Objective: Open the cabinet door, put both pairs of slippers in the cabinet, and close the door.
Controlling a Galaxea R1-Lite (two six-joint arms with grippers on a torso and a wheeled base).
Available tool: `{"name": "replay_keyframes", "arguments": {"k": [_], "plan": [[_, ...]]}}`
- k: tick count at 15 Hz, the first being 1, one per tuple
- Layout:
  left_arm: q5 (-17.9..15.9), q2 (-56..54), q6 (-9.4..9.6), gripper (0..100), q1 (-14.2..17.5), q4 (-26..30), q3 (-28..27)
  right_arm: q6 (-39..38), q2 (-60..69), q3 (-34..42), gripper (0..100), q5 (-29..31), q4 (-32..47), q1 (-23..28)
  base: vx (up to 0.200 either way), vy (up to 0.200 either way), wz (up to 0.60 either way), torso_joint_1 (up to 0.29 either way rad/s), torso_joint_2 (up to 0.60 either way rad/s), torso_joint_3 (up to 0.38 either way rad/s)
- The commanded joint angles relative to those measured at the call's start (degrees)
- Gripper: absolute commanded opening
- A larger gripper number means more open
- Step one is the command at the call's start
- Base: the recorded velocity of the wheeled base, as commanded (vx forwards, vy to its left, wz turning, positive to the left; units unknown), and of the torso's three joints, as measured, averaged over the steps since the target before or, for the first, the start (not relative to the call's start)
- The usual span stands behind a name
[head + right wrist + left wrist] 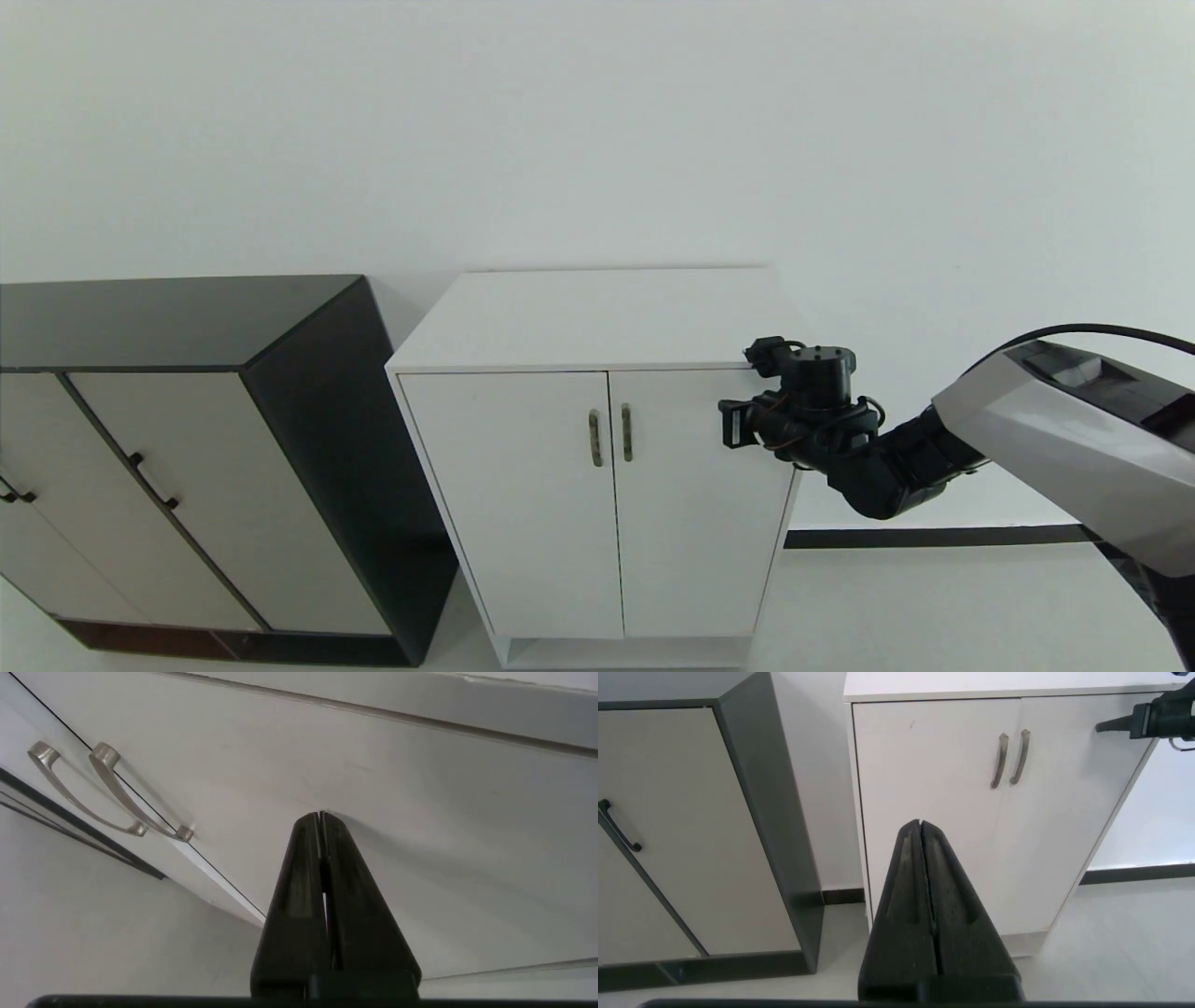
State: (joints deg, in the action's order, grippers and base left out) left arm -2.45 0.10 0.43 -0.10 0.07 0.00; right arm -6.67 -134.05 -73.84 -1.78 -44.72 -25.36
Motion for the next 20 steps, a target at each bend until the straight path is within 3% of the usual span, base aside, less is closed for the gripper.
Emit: {"name": "replay_keyframes", "arguments": {"k": [1, 5, 11, 12, 13, 14, 17, 18, 20], "plan": [[-0.01, -0.01, 0.01, 0, 0.01, 0.01, 0.0, -0.01, 1.25, 0.89, 0, 0.11, -0.11, -0.04, 0.0, 0.0, 0.0, 0.0, 0.0, 0.0], [-0.01, -0.01, 0.1, 0, 0.01, 0.01, 0.0, -0.01, 8.28, 9.15, 0, 0.29, -0.55, 0.31, 0.0, 0.0, 0.0, 0.0, 0.0, 0.0], [-0.01, -0.01, 0.1, 0, 0.01, 0.01, 0.0, 0.43, 33.94, 35.43, 0, 2.13, -2.04, 2.94, 0.0, 0.0, 0.0, 0.0, 0.0, 0.0], [-0.01, -0.01, 0.1, 0, 0.01, 0.01, 0.0, 0.87, 42.64, 42.9, 0, 3.54, -1.52, 4.26, 0.0, 0.0, 0.0, 0.0, 0.0, 0.0], [-0.01, -0.01, 0.1, 0, 0.01, 0.01, 0.0, 0.87, 42.64, 42.9, 0, 3.54, -1.52, 4.26, 0.0, 0.0, 0.0, 0.0, 0.0, 0.0], [-0.01, -0.01, 0.01, 0, 0.01, 0.01, 0.0, 2.01, 52.92, 53.18, 0, 6.53, -1.08, 6.55, 0.0, 0.0, 0.0, 0.0, 0.0, 0.0], [-0.01, -0.01, 0.01, 0, 0.01, 0.01, 0.0, 2.36, 69.01, 64.87, 0, 6.88, 0.95, 13.32, 0.0, 0.0, 0.0, 0.0, 0.0, 0.0], [-0.01, -0.01, 0.01, 0, 0.01, 0.01, 0.0, 2.8, 74.9, 67.16, 0, 6.88, 4.37, 16.66, 0.0, 0.0, 0.0, 0.0, 0.0, 0.0], [-0.01, -0.01, 0.01, 0, 0.01, 0.01, 0.0, 3.5, 90.01, 68.74, 0, 6.79, 19.58, 24.57, 0.0, 0.0, 0.0, 0.0, 0.0, 0.0]]}}
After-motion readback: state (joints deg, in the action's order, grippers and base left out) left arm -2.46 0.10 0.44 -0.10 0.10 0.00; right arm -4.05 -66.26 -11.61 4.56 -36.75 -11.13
